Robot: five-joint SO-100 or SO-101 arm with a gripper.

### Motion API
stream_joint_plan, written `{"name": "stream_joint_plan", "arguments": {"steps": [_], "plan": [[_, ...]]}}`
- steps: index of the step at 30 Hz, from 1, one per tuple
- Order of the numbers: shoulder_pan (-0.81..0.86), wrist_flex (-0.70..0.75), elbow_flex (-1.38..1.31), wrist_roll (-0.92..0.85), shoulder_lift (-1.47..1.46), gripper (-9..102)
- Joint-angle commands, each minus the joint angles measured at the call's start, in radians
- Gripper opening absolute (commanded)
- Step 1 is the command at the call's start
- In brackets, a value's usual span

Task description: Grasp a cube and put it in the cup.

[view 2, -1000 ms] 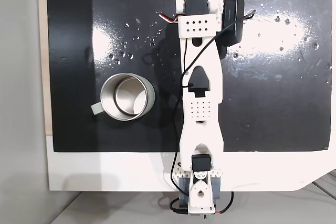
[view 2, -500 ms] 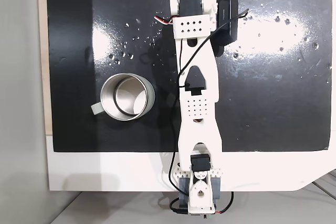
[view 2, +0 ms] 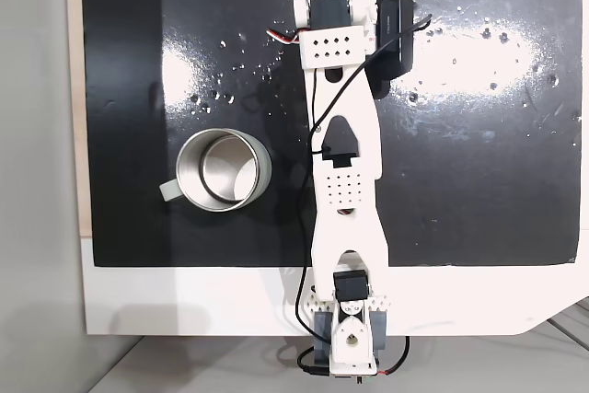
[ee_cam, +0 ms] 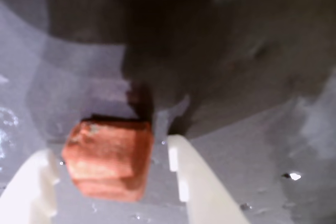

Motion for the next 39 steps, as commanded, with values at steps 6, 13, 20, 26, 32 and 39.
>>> {"name": "stream_joint_plan", "arguments": {"steps": [6,13,20,26,32,39], "plan": [[0.009,-0.003,-0.061,-0.012,0.009,4],[0.014,0.0,-0.061,-0.014,0.017,3],[0.003,0.021,0.061,0.002,0.265,2],[-0.012,0.023,0.219,0.026,0.584,3],[-0.014,0.032,0.333,0.021,0.834,2],[-0.025,0.043,0.41,-0.017,0.957,2]]}}
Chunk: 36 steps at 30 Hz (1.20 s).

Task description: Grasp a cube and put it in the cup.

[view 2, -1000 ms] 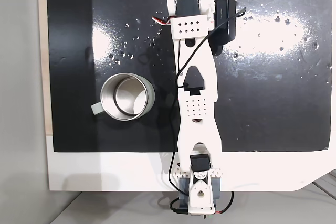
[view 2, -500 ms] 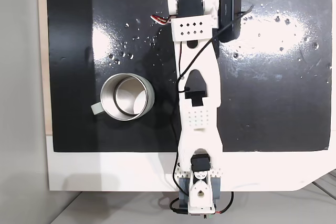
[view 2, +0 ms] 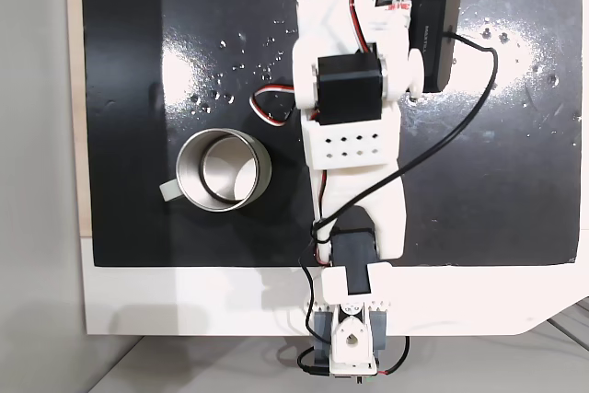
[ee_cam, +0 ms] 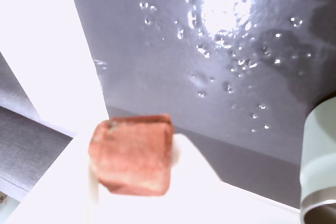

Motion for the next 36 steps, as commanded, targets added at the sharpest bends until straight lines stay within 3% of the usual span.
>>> {"name": "stream_joint_plan", "arguments": {"steps": [1,9,22,36], "plan": [[-0.02,0.009,0.021,-0.031,0.106,2],[-0.175,0.066,0.137,-0.169,0.198,1],[-0.575,0.084,0.627,-0.304,0.456,0],[-0.623,0.086,0.761,-0.327,0.509,5]]}}
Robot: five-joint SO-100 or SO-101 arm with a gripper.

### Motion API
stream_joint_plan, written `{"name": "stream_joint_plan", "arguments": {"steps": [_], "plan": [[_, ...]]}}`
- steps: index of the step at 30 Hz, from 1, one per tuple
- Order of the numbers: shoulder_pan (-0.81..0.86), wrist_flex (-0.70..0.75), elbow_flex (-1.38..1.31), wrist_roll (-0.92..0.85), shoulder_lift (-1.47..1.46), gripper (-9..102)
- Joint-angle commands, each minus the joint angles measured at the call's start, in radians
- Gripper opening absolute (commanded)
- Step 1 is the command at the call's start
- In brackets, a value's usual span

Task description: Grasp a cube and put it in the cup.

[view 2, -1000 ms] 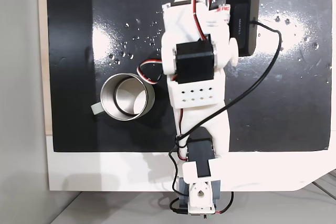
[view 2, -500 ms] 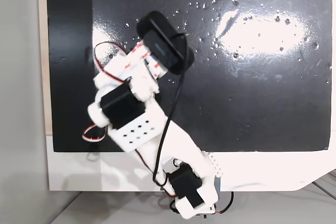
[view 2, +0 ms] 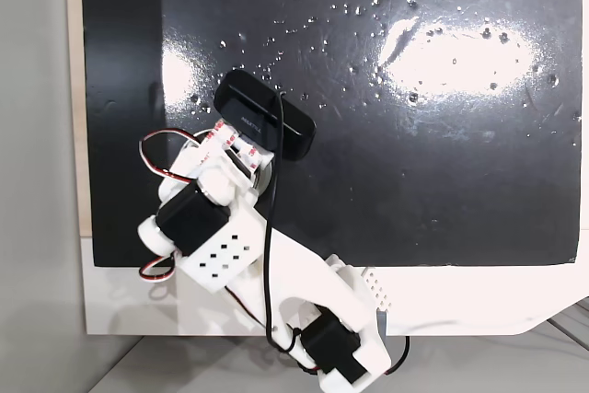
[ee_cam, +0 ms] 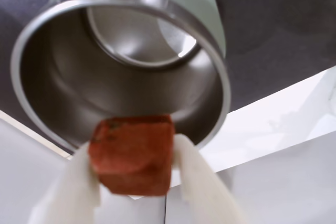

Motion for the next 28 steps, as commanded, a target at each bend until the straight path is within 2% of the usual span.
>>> {"name": "stream_joint_plan", "arguments": {"steps": [1,3,5,28], "plan": [[-0.008,0.009,0.0,-0.003,0.054,9],[-0.006,0.009,-0.003,0.008,0.054,17],[0.0,0.009,-0.014,0.021,0.049,20],[-0.002,0.009,-0.003,0.02,0.041,20]]}}
